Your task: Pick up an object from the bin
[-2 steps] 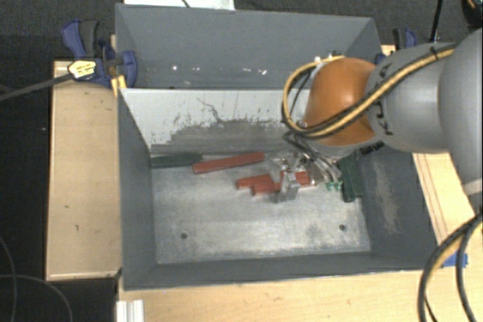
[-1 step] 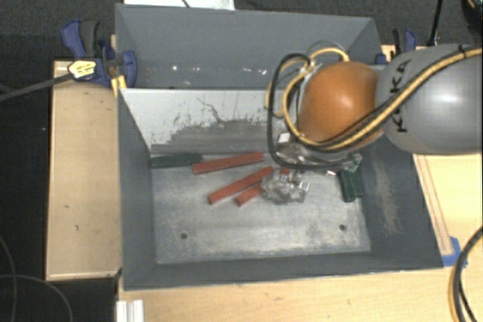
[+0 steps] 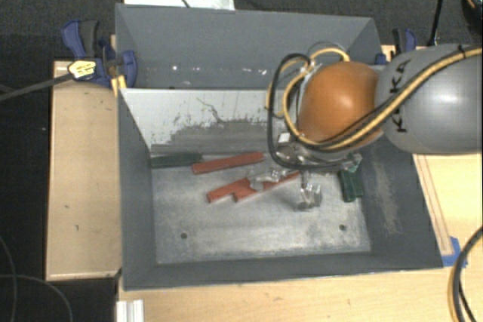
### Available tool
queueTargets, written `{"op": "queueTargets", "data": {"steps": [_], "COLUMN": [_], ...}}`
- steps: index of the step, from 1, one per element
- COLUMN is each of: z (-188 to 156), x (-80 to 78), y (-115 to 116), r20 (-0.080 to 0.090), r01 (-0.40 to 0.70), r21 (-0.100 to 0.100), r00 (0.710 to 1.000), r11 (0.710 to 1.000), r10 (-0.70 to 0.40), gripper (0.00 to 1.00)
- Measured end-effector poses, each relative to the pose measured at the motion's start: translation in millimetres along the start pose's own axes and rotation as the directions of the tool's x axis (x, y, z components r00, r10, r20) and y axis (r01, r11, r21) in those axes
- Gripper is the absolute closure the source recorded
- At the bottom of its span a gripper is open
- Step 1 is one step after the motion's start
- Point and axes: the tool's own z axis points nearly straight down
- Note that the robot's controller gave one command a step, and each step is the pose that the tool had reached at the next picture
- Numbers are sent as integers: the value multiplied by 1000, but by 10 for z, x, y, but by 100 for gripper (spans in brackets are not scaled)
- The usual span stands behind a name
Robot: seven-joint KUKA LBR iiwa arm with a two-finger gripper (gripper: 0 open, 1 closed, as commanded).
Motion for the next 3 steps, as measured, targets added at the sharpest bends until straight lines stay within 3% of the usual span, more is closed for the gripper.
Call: {"op": "queueTargets", "data": {"steps": [1,2,3], "z": [-514,137,122], "x": [-378,-312,-522], "y": [-73,-11,-5], "r20": [2,-3,0], "r01": [-27,-176,-760], "r21": [4,-3,1], "r00": [1000,984,649], "r11": [1000,984,649], "r10": [27,176,760], "gripper": [0,0,0]}}
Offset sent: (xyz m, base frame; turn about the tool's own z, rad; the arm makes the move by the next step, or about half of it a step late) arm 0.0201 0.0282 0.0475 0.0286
